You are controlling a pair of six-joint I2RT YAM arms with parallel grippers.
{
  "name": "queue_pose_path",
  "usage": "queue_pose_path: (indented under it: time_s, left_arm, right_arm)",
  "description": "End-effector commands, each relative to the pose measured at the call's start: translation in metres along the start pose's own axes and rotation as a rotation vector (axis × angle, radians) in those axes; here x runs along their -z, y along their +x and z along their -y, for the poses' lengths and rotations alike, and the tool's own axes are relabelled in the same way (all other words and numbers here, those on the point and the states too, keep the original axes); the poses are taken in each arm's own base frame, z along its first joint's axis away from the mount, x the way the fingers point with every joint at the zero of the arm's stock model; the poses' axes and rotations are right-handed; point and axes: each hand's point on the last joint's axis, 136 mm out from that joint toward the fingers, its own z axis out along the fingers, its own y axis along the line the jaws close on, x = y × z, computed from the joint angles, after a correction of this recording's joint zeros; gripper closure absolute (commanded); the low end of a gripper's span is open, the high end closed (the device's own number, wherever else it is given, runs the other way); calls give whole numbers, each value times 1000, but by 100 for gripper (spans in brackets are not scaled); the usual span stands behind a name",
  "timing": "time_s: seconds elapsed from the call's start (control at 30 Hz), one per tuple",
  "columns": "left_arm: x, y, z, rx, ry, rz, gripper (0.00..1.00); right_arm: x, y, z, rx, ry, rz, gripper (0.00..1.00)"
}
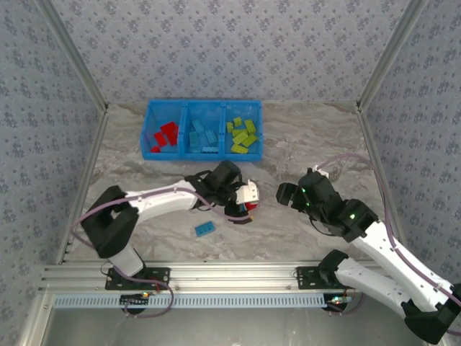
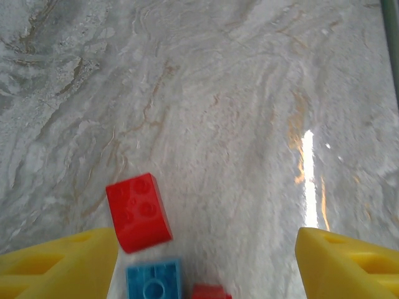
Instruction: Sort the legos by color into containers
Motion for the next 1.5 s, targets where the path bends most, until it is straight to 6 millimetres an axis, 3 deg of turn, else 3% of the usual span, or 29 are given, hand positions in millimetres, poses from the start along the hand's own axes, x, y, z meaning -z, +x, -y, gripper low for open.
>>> queue_pose_path:
  time_s: [0.0,0.2,0.37,0.57,0.63,0.7,0.83,0.97,1.03,1.2,1.47]
  left_arm:
    - [-11,-19,-4,70,37,37,24]
    - [-40,-1,-18,154,16,-61,19]
    - [-57,16,-27,174,-8,-125,23]
    - [-70,26,-23,207,22,-144,42]
    - [-71,27,-21,209,28,-143,57]
    - [-69,24,-21,206,27,-134,62]
    - [-64,21,-21,184,16,-128,57]
    - [-60,18,-18,173,26,-121,33]
    - [-59,15,-16,174,41,-116,27]
    - [-67,29,-18,177,20,-163,26]
    - [-69,61,-10,149,52,-294,36]
  right_arm:
    - [4,6,19,-25,61,4,7]
    - [8,6,20,-32,47,14,7]
    - [9,7,19,-31,45,11,7]
    - [9,6,18,-30,43,13,7]
    - [8,7,18,-29,42,12,7]
    - [8,7,17,-31,39,11,7]
    - [9,6,16,-33,33,12,7]
    - [9,6,15,-31,31,14,7]
    - [8,6,14,-32,31,13,7]
    - [8,7,13,-28,28,11,7]
    - [7,4,10,-22,25,15,7]
